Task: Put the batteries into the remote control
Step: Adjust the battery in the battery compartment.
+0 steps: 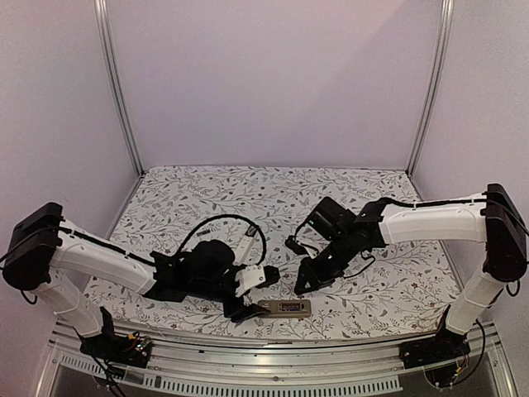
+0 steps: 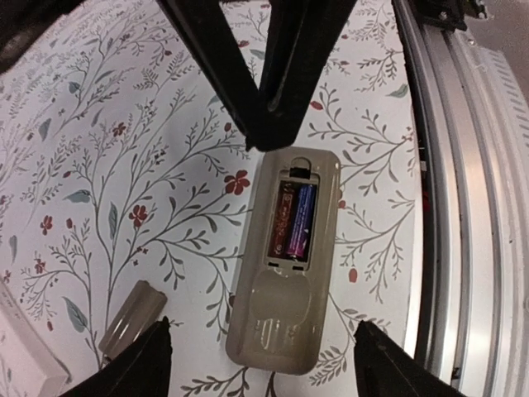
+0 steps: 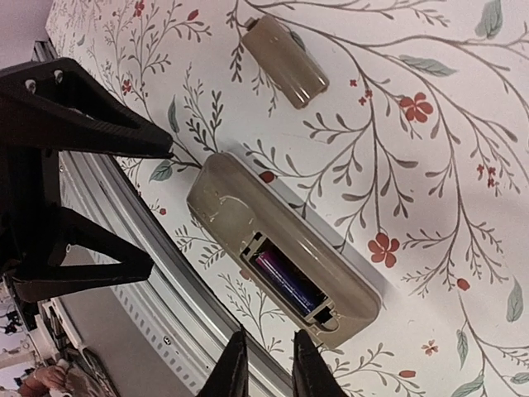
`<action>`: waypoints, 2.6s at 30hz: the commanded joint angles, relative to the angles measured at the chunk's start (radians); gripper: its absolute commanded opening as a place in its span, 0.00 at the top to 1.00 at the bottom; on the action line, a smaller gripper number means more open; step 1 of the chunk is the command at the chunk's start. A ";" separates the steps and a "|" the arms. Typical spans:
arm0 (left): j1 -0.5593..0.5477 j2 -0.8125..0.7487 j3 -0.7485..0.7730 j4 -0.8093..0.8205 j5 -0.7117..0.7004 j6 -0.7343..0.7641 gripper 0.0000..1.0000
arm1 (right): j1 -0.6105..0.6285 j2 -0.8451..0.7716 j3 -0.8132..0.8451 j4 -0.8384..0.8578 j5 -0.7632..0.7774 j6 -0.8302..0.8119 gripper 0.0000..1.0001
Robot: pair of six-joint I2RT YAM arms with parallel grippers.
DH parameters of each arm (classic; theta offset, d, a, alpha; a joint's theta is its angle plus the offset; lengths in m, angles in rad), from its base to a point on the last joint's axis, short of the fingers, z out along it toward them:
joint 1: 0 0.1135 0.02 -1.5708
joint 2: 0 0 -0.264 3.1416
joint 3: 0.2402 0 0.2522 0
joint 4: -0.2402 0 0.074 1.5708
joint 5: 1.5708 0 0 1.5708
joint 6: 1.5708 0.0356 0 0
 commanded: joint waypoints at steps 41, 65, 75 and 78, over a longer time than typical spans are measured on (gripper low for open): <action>0.263 -0.536 -0.202 -0.024 -0.267 -0.294 0.07 | 0.263 0.017 -0.227 0.416 0.352 -1.059 0.52; 0.264 -0.498 -0.189 -0.023 -0.241 -0.280 0.06 | 0.264 0.058 -0.244 0.402 0.383 -1.041 0.64; 0.266 -0.495 -0.194 -0.020 -0.242 -0.282 0.06 | 0.263 0.054 -0.248 0.401 0.368 -1.028 0.77; 0.265 -0.494 -0.195 -0.020 -0.243 -0.280 0.06 | 0.264 0.057 -0.249 0.400 0.369 -1.027 0.80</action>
